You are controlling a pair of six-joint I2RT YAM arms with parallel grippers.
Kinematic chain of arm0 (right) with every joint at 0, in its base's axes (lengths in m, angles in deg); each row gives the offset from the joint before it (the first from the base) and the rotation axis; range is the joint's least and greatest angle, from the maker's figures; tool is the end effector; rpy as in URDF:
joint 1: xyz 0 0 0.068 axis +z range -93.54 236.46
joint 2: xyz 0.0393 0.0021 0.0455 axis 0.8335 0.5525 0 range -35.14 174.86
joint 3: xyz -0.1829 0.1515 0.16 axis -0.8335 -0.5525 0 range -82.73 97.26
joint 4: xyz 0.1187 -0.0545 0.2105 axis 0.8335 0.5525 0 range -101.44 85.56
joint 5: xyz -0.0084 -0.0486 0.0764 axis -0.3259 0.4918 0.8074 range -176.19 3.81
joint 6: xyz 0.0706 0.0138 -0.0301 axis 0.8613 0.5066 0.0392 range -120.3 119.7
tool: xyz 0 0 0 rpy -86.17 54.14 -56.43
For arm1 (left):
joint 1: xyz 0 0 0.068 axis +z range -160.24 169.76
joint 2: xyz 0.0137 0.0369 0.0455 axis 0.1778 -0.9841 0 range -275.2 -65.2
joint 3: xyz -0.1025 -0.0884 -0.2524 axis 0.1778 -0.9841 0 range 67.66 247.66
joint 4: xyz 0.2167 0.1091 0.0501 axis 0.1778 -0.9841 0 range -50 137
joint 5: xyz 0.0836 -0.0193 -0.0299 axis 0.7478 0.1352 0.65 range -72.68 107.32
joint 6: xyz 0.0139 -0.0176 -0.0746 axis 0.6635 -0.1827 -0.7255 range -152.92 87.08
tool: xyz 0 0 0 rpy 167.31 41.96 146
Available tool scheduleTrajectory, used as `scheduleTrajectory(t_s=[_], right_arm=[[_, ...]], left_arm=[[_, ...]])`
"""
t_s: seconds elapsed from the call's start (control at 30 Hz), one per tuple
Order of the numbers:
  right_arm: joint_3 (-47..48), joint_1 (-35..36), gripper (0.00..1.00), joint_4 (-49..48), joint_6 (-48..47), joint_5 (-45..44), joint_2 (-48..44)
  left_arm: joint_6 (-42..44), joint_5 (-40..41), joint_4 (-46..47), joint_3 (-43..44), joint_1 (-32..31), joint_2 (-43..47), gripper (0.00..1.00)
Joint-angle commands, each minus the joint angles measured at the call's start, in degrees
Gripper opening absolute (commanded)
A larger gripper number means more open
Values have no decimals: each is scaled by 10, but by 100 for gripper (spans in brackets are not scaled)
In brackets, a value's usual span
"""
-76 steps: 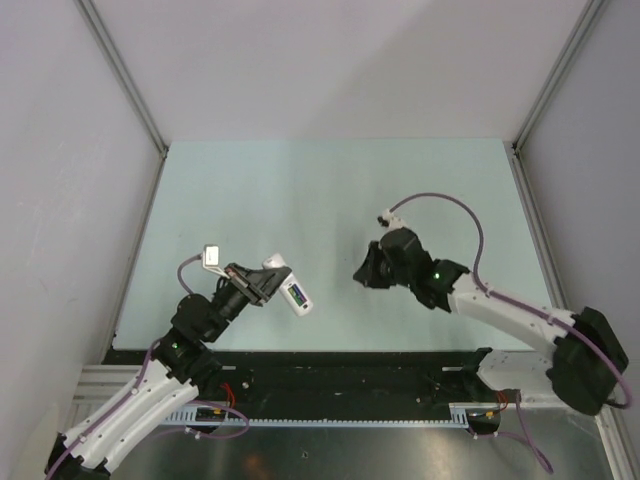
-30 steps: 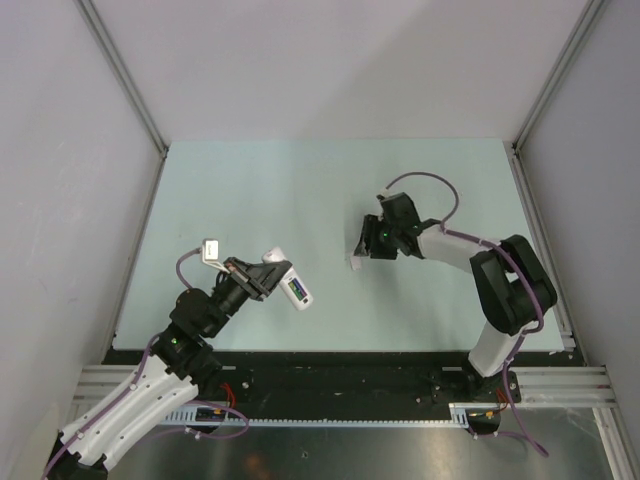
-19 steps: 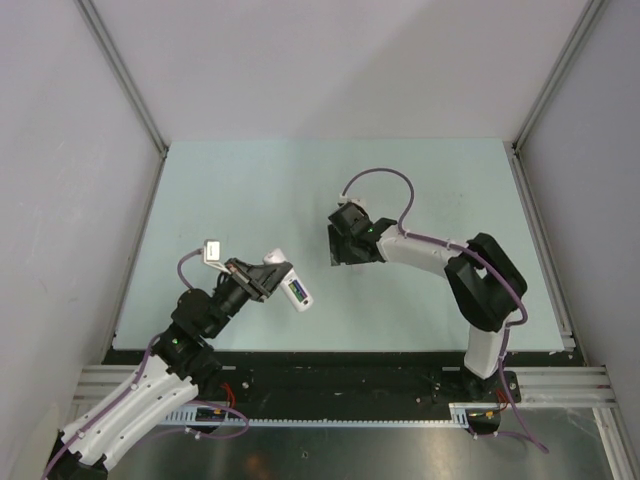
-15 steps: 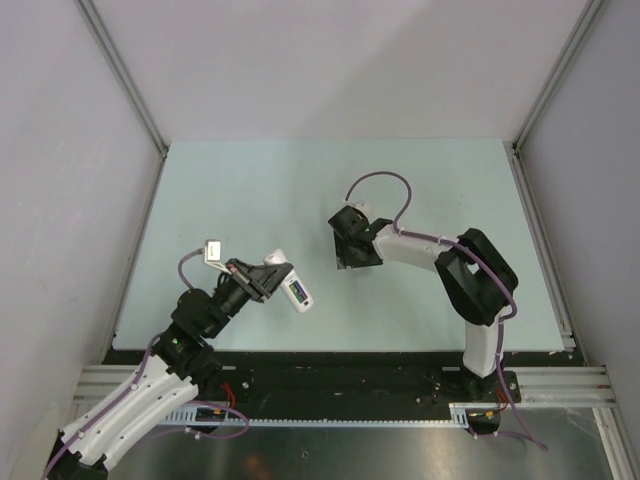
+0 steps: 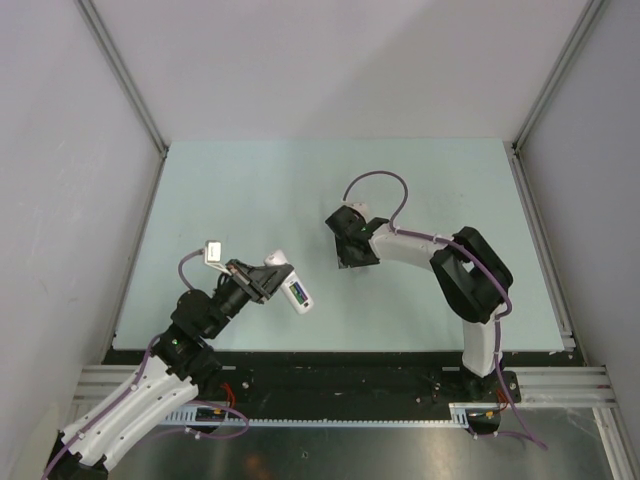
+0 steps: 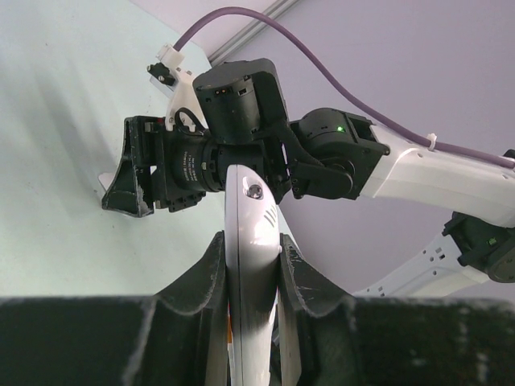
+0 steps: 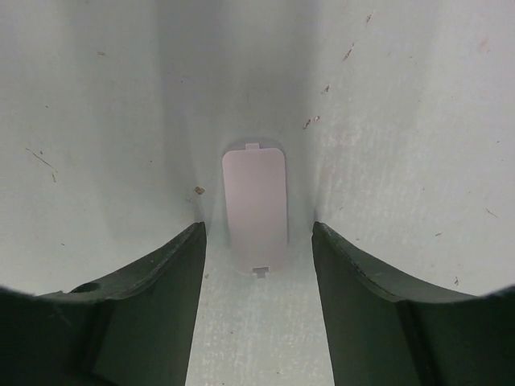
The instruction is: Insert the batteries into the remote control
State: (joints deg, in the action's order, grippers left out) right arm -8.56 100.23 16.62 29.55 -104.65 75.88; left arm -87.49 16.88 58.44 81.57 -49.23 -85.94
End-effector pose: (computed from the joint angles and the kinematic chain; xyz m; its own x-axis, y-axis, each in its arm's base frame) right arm 0.3020 0.2603 0.1586 -0.8455 -0.1563 -0.5106 -0.1597 0.9865 -0.0375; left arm 0.1054 -0.0858 0.2554 -0.4813 -0.6587 -0.5783 0.4190 0.4067 -0.8119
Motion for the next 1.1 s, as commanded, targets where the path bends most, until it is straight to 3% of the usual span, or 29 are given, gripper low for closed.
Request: scheduleTrajectory(t_s=[0.0,0.3,0.47,0.7,0.9,1.07], right_arm=[[15,1,58,1,-15,-5,14],[15,-4,50,-5,-46,13,28],[15,-11,50,-4,-58,19,38],[15,-12,41,9,-57,21,41],[15,-7,50,22,-53,20,35],[14,-4,47,25,-61,22,34]], left_arm=[[-4,-4,28,2,0,2,0],[-3,-3,27,-1,1,9,0],[-4,-1,28,-2,1,6,0],[-3,1,28,1,1,-1,0],[-1,1,28,0,1,1,0],[-2,3,28,-3,1,4,0]])
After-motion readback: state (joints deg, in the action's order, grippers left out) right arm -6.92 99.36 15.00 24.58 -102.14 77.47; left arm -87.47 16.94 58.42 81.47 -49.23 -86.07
